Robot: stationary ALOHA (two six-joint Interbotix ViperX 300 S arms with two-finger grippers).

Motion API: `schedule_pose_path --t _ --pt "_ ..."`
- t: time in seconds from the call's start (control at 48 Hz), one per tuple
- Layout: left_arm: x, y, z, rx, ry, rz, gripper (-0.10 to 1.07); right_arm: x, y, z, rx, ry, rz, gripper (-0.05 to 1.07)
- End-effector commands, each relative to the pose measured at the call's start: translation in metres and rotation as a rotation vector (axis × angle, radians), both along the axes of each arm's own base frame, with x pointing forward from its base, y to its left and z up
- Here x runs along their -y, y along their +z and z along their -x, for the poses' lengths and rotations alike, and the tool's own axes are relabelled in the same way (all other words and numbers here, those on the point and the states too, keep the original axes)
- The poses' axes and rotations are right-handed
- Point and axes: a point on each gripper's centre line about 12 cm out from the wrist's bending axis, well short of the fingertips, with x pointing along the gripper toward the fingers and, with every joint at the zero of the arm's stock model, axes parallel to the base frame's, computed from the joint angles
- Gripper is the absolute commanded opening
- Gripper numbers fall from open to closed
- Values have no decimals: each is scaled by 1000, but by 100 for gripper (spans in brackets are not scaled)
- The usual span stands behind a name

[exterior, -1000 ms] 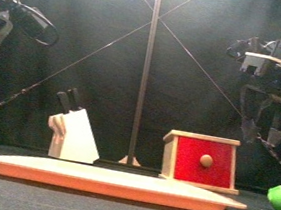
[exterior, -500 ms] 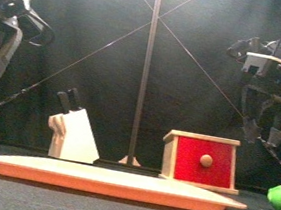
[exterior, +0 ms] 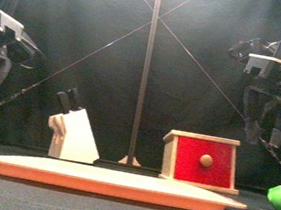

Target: Grab starfruit

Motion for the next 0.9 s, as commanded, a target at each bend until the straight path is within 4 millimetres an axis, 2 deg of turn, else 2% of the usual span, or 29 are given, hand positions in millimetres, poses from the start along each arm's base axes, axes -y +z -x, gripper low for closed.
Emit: schedule_pose_path --t 0.0,0.333,0.583,0.875 --pt "2 0 -4 27 1 24 89 0 10 0 33 -3 -13 90" --pt "-4 -12 -8 62 15 71 88 0 10 0 33 -3 -13 90" --pt "-3 -13 -11 71 15 82 86 0 10 0 33 -2 -13 90" --pt "-3 -10 -12 81 8 82 71 0 9 0 31 -2 -12 90"
